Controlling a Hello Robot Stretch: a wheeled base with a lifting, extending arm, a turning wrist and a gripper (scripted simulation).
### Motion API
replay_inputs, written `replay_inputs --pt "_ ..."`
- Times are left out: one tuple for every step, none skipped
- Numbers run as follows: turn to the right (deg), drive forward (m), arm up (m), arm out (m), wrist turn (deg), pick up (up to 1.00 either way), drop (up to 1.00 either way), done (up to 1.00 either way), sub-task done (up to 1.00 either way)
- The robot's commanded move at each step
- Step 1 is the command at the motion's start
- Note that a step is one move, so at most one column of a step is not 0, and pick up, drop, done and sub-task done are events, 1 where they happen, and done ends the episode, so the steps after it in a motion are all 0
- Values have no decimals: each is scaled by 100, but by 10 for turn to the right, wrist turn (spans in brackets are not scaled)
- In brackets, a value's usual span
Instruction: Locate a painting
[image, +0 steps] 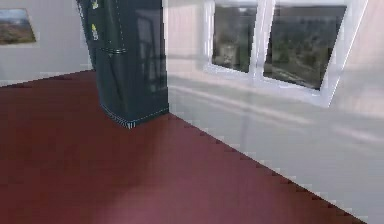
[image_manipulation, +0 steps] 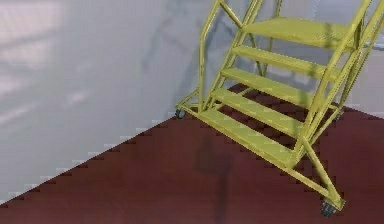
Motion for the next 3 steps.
replay_inputs --pt "0 40 0 0 0 0 0 0 0" --pt "-390 0 0 0 0 0 0 0 0" --pt "-30 0 0 0 0 0 0 0 0"
